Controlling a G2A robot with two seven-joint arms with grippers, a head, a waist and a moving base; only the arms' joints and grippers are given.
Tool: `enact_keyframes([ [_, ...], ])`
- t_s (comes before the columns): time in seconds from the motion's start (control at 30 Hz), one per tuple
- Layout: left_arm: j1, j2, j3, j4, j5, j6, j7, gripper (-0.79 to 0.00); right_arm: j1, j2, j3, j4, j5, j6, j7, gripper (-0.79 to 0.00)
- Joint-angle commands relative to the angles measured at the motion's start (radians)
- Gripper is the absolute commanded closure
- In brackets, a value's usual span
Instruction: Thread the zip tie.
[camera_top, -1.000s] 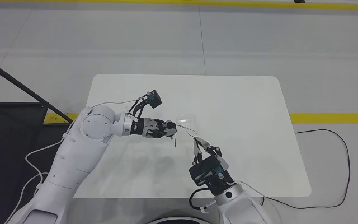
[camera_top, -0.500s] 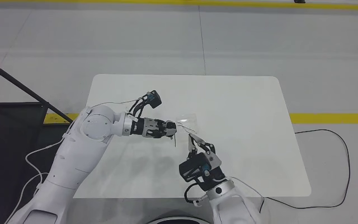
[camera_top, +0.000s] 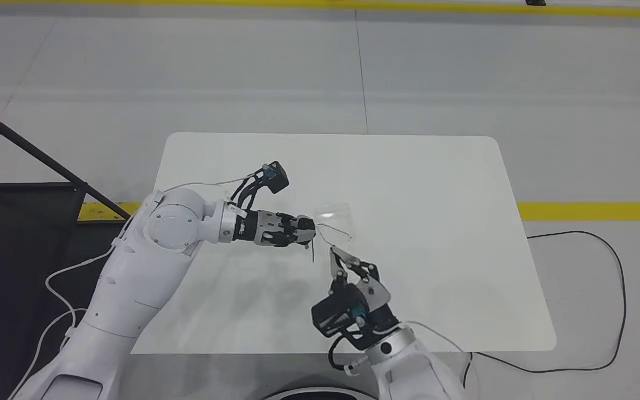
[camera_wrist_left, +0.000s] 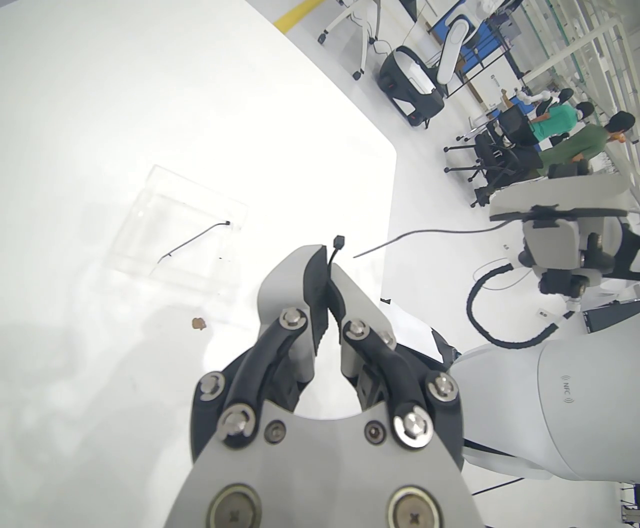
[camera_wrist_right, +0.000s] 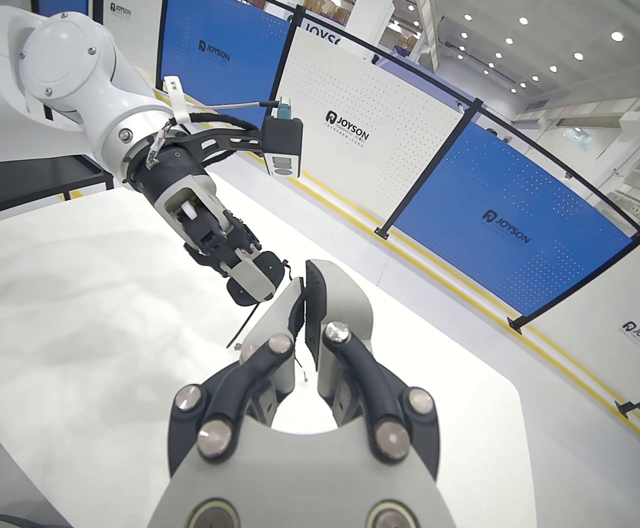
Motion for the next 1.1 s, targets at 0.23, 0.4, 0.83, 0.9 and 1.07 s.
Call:
enact_keyframes([
  [0.23, 0.000, 0.000, 0.000, 0.000, 0.000, 0.000, 0.000, 0.000, 0.008, 0.009, -0.011, 0.008, -0.002, 0.034, 0.001, 0.000],
  [0.4, 0.000, 0.000, 0.000, 0.000, 0.000, 0.000, 0.000, 0.000, 0.018, 0.012, -0.017, 0.014, 0.000, 0.053, 0.012, 0.000],
  [0.83, 0.000, 0.000, 0.000, 0.000, 0.000, 0.000, 0.000, 0.000, 0.044, 0.021, -0.033, 0.028, 0.001, 0.071, 0.046, 0.000],
  [0.9, 0.000, 0.000, 0.000, 0.000, 0.000, 0.000, 0.000, 0.000, 0.047, 0.023, -0.035, 0.029, -0.002, 0.069, 0.051, 0.000],
  [1.07, 0.000, 0.000, 0.000, 0.000, 0.000, 0.000, 0.000, 0.000, 0.054, 0.028, -0.043, 0.034, -0.023, 0.064, 0.055, 0.000],
])
